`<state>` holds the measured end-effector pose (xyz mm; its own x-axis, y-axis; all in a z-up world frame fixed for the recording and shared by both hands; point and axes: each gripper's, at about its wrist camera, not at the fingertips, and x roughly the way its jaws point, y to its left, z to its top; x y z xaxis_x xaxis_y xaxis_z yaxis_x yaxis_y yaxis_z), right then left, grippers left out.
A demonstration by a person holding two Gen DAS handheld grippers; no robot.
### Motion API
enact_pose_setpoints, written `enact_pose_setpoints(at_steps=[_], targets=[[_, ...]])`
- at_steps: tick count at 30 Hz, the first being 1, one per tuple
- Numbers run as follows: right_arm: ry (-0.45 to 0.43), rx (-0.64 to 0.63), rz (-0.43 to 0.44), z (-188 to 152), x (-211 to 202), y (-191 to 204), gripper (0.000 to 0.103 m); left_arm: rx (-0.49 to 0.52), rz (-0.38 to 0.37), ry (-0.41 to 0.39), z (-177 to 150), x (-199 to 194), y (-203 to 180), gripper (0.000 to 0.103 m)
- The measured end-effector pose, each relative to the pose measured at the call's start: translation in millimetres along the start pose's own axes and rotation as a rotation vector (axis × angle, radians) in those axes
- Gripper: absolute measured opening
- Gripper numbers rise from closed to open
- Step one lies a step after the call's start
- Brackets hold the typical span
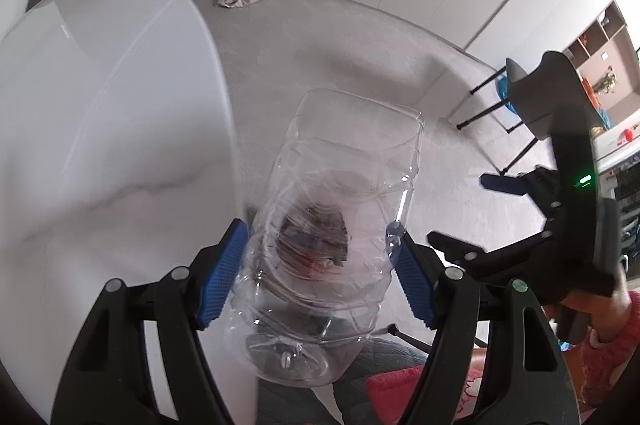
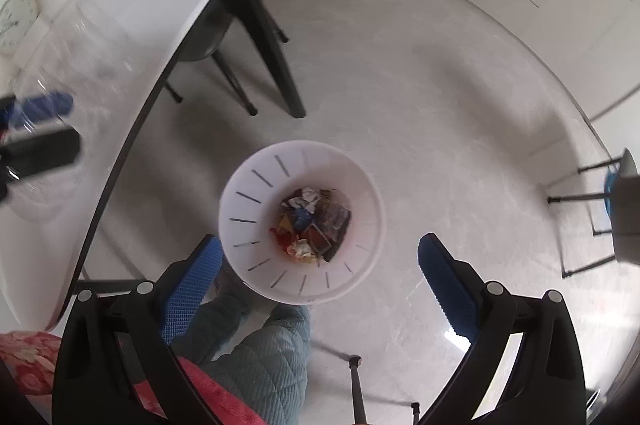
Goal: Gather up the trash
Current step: 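Carry the bottle and paper ball to the bin and open both tools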
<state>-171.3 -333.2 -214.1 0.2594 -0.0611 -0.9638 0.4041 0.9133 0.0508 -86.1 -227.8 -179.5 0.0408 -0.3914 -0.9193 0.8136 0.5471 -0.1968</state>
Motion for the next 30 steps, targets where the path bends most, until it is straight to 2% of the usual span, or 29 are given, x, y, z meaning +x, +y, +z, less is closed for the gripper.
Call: enact_pose_setpoints(at_steps=[8, 16, 18, 20, 26, 30], targets=[[-0.017, 0.048, -0.036, -9, -29, -34, 0.098, 0.033, -0.022, 0.089, 10, 51, -37, 0.069], [-0.014, 0.072, -0.029, -15, -33, -52, 0.098, 0.059, -0.033, 0.173, 10, 91, -66, 0.071], [-0.014, 0.073, -0.025, -14, -34, -54, 0.098, 0.060, -0.024, 0.174, 10, 92, -69, 0.080], [-0.013, 0.073, -0.024, -14, -34, -56, 0.098, 0.068, -0.012, 0.160, 13, 93, -74, 0.084], [-0.019, 0.067, -0.020, -13, -37, -50, 0.098, 0.042, 0.002, 0.138, 13, 79, -67, 0.084], [-0.041, 0.038, -0.011, -5, -46, -37, 0.098, 0.001, 0.019, 0.088, 13, 50, -54, 0.085]])
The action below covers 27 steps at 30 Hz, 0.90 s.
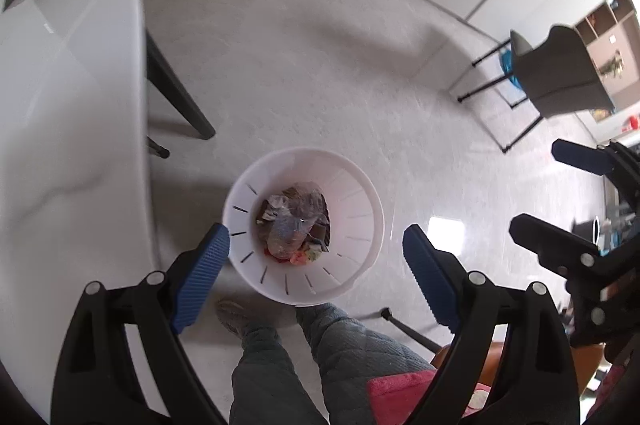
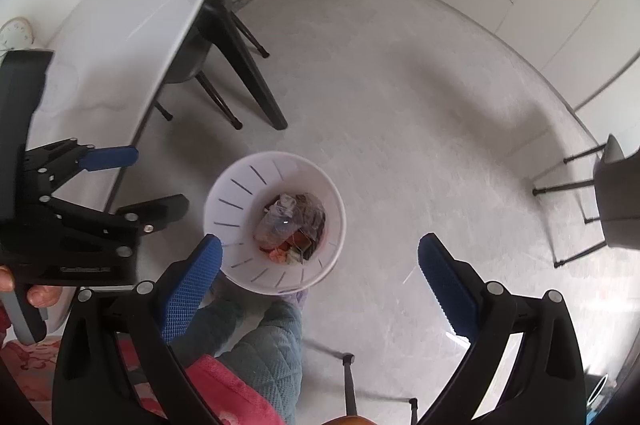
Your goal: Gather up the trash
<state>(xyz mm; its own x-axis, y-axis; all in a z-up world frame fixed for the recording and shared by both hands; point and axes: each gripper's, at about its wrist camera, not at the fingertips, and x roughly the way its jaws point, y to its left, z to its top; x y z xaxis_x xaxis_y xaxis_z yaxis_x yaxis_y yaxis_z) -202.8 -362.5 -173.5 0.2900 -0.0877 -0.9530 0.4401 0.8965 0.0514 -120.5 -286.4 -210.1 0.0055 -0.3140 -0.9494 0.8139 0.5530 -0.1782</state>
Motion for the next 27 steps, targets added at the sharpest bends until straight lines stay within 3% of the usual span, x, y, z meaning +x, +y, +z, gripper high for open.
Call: enact_pose_setpoints(at_steps=[3, 10, 17, 27], targets=[[-0.033, -0.041, 0.015, 12, -10, 18, 0.098, -0.042, 0.033, -0.076, -5, -34, 13, 0.092], [-0.129, -0.212, 0.091, 52, -35, 94, 0.100, -0.236, 0.190, -0.305, -31, -136, 75, 0.095], [-0.220, -0.423, 0.226, 89, -67, 206, 0.100, -0.438, 0.445, -0.483, -87, -233, 135, 0.095], [-0.319, -0.602, 0.339, 111, -122, 326, 0.100, -0.778, 0.667, -0.674, -179, -335, 181, 0.095]])
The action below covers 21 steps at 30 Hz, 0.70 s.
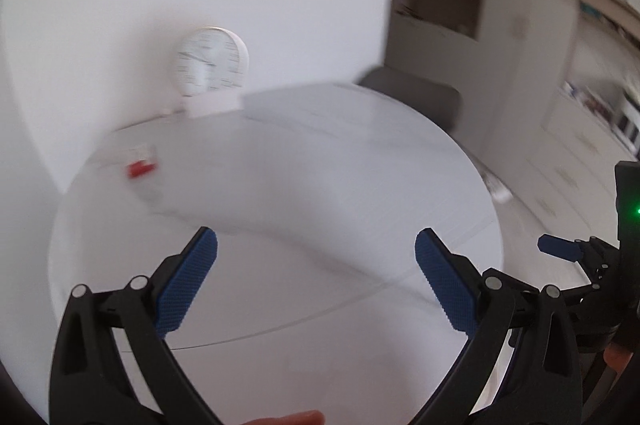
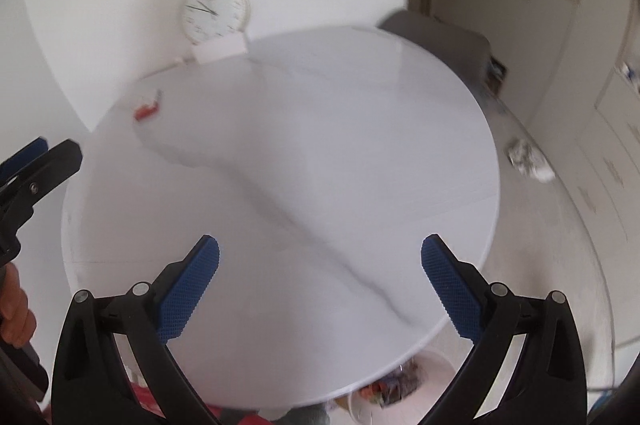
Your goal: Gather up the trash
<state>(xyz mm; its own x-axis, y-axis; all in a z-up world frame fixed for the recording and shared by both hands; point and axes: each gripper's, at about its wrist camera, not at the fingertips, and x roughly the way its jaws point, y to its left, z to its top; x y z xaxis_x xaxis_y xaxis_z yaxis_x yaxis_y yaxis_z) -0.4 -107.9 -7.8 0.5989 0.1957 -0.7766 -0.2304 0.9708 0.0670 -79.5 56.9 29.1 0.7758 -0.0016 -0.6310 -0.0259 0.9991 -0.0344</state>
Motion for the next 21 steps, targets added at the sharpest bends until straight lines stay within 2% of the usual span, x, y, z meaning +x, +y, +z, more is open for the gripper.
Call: enact_pose_setpoints(at_steps=[4, 10, 15, 21], targets=[[-0.048, -0.062, 0.028, 20, -10, 32, 0.100, -0.062, 0.080, -0.006, 6, -15, 33, 0.095], [-0.080, -0.116, 0.049, 35, -19, 67, 0.100, -0.121, 0.133, 0.048, -3, -25, 59, 0.095], [-0.067, -0.137, 0.028, 34, -19, 79, 0.100, -0.151, 0.115, 0.070, -2, -20, 76, 0.095], [-0.048, -0.132, -0.008, 30, -18, 76, 0.100, -0.145, 0.087, 0.088, -2, -12, 72, 0.095]])
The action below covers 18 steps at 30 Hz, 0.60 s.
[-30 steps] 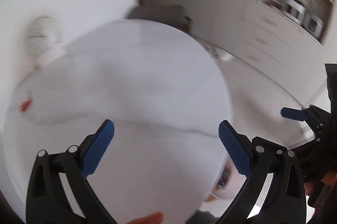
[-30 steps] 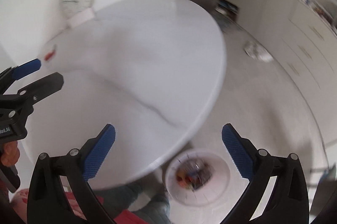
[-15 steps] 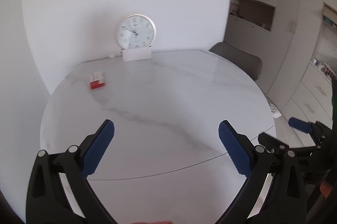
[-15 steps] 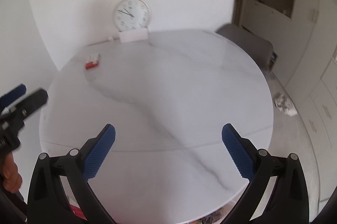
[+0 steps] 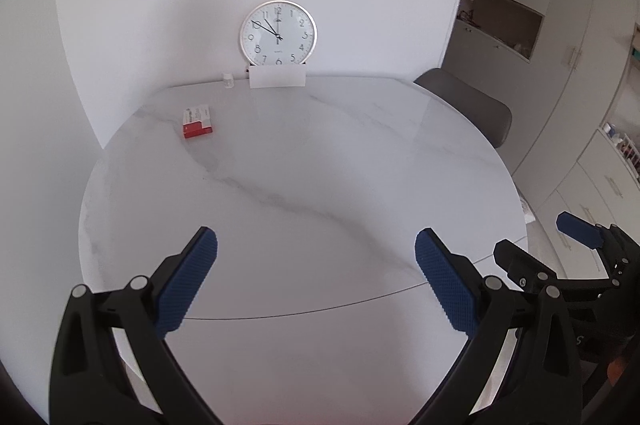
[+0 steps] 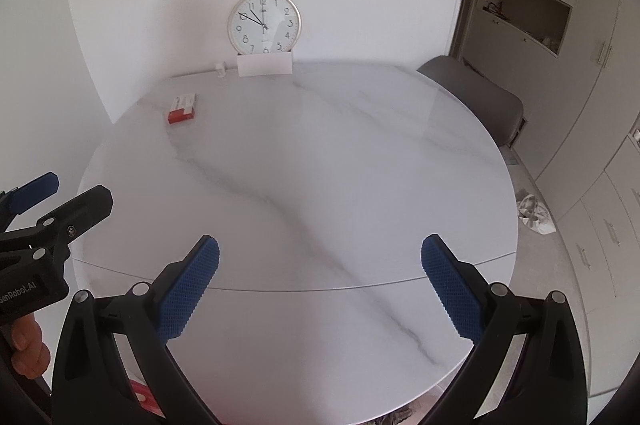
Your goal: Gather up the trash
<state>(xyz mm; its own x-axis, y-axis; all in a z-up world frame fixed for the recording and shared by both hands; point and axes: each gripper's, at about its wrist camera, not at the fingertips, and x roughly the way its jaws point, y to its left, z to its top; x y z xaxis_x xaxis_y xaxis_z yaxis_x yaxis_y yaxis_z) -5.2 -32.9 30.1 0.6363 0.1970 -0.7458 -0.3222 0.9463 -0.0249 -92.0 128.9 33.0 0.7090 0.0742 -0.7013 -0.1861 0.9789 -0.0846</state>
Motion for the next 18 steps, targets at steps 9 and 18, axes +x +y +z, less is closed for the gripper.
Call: enact_pose_setpoints(at_steps=[9, 18], targets=[[0.016, 0.018, -0.028, -3, 5, -6, 0.100, 0.013, -0.009, 0.013, 1, 9, -6, 0.095], [0.020, 0.023, -0.028, -5, 6, -6, 0.100, 0.010, -0.011, 0.021, 1, 11, -3, 0.095]])
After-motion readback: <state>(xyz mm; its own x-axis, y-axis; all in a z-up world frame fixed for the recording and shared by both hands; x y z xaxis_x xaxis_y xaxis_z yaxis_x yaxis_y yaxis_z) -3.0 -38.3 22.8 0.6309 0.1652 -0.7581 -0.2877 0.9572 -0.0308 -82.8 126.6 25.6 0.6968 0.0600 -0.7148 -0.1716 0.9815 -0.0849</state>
